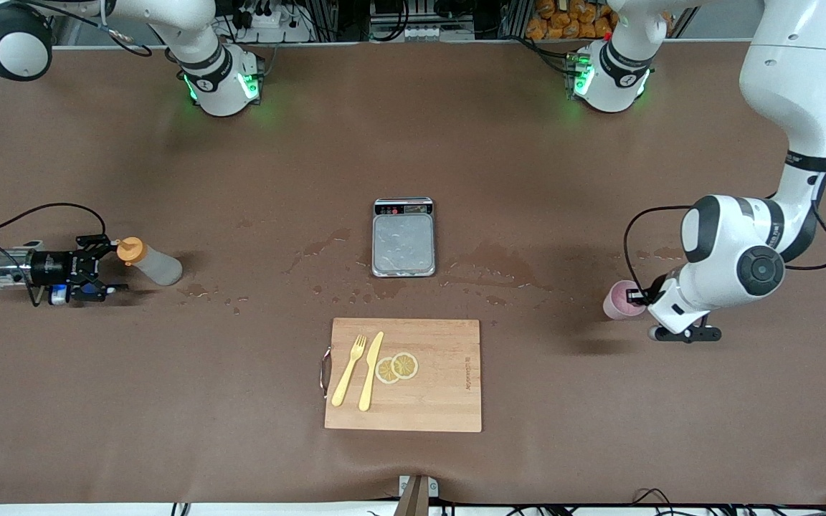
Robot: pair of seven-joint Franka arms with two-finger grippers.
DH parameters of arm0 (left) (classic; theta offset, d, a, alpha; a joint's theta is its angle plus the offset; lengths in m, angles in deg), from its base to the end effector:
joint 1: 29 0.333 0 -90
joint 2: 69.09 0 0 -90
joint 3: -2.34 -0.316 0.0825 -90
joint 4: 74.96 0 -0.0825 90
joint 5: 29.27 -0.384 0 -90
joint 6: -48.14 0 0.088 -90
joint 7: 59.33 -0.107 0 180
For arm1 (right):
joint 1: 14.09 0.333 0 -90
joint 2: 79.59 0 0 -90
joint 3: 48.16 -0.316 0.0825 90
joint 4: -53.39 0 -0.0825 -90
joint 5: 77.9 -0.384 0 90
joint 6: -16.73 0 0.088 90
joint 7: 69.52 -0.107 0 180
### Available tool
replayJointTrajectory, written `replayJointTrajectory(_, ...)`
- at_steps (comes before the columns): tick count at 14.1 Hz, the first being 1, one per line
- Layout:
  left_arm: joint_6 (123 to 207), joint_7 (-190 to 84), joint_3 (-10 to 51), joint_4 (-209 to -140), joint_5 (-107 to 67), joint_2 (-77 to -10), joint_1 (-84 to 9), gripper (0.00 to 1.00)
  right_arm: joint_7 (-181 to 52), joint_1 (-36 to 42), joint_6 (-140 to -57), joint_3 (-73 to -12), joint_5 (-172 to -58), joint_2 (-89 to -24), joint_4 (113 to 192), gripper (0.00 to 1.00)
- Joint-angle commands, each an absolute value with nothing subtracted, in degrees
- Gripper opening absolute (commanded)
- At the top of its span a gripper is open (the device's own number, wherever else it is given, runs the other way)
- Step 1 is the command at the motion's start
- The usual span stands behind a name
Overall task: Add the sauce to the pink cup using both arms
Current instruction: 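Lift the pink cup with the left gripper while the right gripper grasps the bottle, then carry the pink cup with the left gripper toward the metal scale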
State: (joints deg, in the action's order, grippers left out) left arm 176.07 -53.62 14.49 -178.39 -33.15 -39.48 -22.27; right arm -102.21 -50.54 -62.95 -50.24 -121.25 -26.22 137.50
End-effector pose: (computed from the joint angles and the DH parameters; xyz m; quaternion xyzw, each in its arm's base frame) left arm 0.6419 -0.0493 0.2572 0.9989 -0.0079 -0.0406 0.0229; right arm 0.5449 -0.2752 0.1216 -0.6086 0.5436 0.4426 0.3717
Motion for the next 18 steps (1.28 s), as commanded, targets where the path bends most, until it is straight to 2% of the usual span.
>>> replayJointTrajectory(1,173.7,-52.0,16.3,-177.9,-33.1,-43.1,-22.3,0.0,-103.9,-51.8,-59.9,-51.6,-122.3,-24.0,134.2,1.0)
replayJointTrajectory(6,172.0,-40.2,23.1,-177.8,-33.2,-48.2,-22.3,0.0,-103.4,-51.1,-60.0,-51.7,-122.2,-23.4,134.6,1.0)
replayJointTrajectory(11,163.5,-29.7,32.6,-175.3,-33.9,-48.9,-22.6,0.0,-103.1,-48.5,-60.0,-51.7,-122.2,-23.3,135.7,1.0)
replayJointTrajectory(15,163.3,-23.0,34.0,-173.8,-34.3,-48.3,-26.6,0.0,-103.1,-47.1,-60.4,-51.7,-122.9,-22.1,136.6,1.0)
replayJointTrajectory(16,163.3,-21.8,34.0,-173.2,-34.1,-48.1,-28.0,0.0,-103.1,-46.4,-60.4,-51.7,-123.2,-22.1,136.7,0.87)
replayJointTrajectory(17,163.3,-20.6,34.0,-172.7,-33.5,-47.6,-29.6,0.0,-103.2,-46.4,-60.4,-51.7,-123.2,-22.1,136.8,0.67)
replayJointTrajectory(18,163.3,-18.7,34.1,-171.9,-33.5,-47.1,-31.4,0.0,-103.2,-46.6,-60.3,-51.7,-123.2,-22.1,136.7,0.57)
